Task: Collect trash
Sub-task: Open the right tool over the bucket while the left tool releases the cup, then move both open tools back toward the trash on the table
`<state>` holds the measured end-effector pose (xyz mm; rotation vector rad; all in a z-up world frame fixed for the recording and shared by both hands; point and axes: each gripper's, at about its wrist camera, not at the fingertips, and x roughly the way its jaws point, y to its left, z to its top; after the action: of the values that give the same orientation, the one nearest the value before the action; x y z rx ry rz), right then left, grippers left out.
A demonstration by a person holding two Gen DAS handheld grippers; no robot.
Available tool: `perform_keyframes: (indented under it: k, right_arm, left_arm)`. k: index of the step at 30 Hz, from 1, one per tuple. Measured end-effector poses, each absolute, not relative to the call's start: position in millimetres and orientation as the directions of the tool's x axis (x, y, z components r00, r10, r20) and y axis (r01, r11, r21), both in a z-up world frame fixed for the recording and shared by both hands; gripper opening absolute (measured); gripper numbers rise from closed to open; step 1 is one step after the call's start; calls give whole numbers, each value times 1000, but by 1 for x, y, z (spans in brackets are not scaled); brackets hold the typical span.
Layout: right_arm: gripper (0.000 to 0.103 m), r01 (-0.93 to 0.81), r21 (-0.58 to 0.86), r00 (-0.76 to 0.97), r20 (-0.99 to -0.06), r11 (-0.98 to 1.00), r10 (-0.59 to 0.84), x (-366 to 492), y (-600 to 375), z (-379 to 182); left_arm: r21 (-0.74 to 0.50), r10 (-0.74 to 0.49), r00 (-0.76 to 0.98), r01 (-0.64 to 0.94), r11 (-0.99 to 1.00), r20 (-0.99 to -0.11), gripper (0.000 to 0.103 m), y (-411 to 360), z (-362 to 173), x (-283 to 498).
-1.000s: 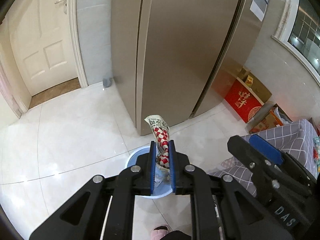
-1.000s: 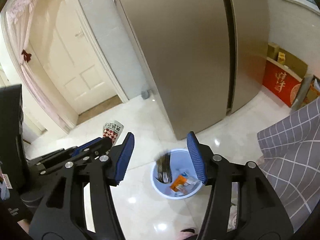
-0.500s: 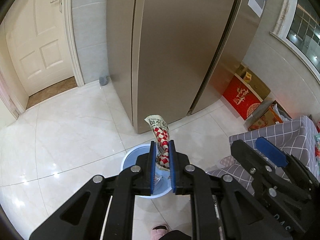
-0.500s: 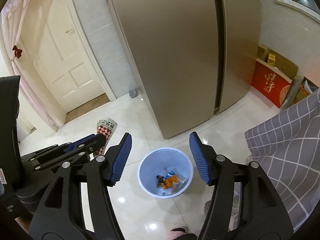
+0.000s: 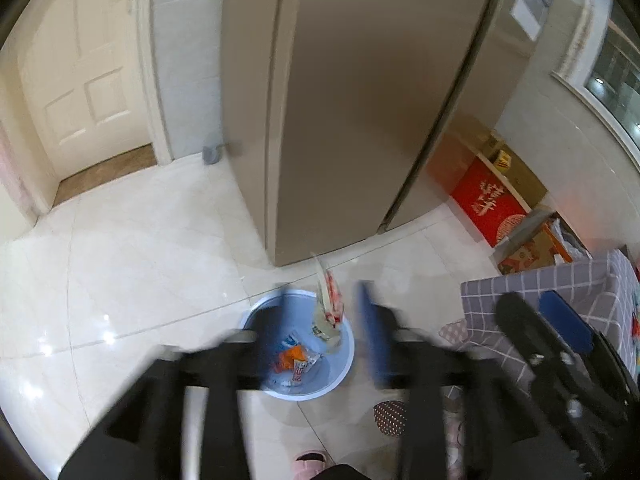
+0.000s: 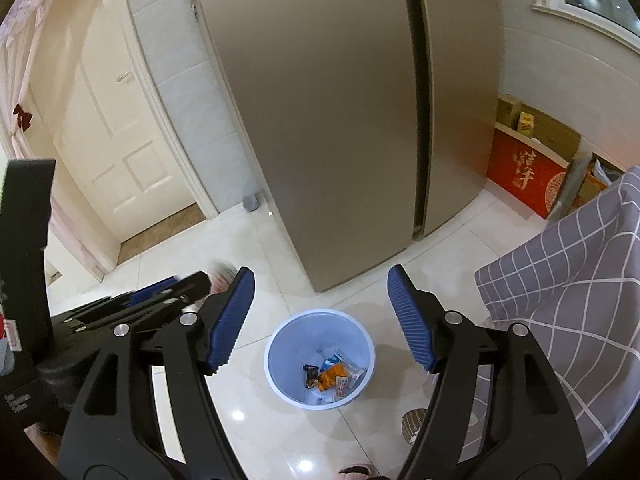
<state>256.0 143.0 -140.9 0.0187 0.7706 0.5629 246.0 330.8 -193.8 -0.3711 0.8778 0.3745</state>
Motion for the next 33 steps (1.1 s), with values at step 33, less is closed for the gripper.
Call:
perform_keyframes:
  k: [33]
  right_arm:
    - [71, -328, 117, 721, -610, 938, 328, 240, -20, -64]
  left_arm:
    - [-155, 12, 715, -169, 973, -700, 66, 158, -110, 251]
